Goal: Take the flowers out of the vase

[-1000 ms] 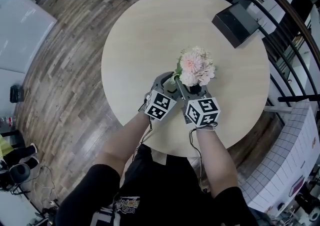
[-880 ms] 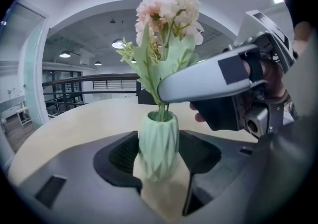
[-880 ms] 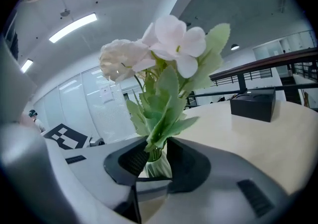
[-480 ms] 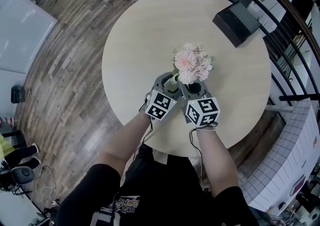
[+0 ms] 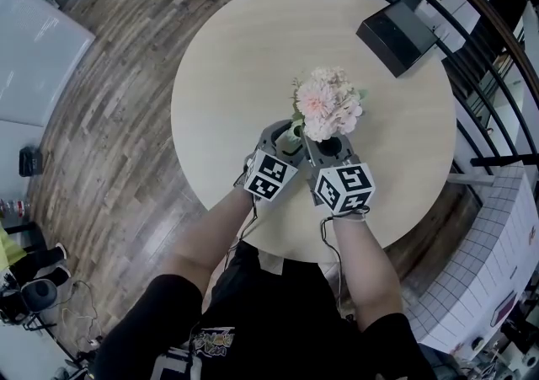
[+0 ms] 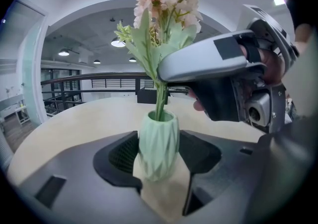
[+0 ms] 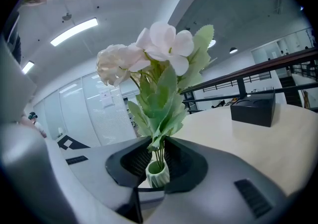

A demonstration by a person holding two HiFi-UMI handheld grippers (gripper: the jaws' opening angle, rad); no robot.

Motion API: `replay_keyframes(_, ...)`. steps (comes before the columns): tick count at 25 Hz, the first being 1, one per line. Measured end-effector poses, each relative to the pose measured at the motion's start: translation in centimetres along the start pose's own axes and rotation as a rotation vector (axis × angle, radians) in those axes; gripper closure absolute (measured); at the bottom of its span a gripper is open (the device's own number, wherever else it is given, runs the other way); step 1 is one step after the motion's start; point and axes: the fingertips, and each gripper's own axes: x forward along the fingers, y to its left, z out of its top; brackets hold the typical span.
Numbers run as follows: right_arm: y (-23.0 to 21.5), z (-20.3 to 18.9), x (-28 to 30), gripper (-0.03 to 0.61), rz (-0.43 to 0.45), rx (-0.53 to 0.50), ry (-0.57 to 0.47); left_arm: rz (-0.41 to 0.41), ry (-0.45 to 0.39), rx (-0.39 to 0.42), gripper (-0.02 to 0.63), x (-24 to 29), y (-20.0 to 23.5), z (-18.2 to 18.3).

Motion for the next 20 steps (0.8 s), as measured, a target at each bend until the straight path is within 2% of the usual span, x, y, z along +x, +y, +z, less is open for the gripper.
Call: replay_keyframes(20,0.5,4.2,-2.0,0.499,-0.004,0.026,-0.105,0.001,0.008,-0.004,0.357,0.0,0.2,-0.5)
